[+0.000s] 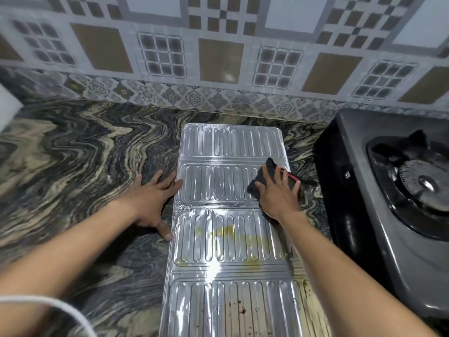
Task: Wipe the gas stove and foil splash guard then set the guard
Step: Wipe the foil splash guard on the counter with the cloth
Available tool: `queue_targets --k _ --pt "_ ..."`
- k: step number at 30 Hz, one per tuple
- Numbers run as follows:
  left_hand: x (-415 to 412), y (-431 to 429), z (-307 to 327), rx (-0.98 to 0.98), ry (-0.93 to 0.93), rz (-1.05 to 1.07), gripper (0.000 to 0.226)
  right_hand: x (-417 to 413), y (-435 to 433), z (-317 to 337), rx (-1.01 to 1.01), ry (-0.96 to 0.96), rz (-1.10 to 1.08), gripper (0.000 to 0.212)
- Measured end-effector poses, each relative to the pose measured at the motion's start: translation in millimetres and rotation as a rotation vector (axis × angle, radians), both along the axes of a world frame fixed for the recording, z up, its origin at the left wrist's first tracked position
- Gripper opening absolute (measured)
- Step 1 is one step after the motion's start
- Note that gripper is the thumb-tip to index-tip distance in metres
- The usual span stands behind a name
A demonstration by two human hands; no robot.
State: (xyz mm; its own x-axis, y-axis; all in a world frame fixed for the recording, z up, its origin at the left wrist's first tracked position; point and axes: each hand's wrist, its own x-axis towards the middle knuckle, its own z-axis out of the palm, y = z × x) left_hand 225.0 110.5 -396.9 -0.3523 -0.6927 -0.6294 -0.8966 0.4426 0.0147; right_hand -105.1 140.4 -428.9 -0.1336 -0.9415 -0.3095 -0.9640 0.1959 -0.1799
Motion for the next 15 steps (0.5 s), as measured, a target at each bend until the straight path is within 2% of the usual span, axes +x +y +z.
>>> queue_targets --k 6,15 --pt "-14.4 -1.5 -3.2 0.007 -0.048 -0.042 0.162 11.0 -9.5 14.8 0.088 -0.043 0.283 0.061" --pt "-13.7 8.3 0.2 0.02 -0.037 -0.02 0.163 105.6 22.3 22.3 0.106 -0.143 0.568 0.06"
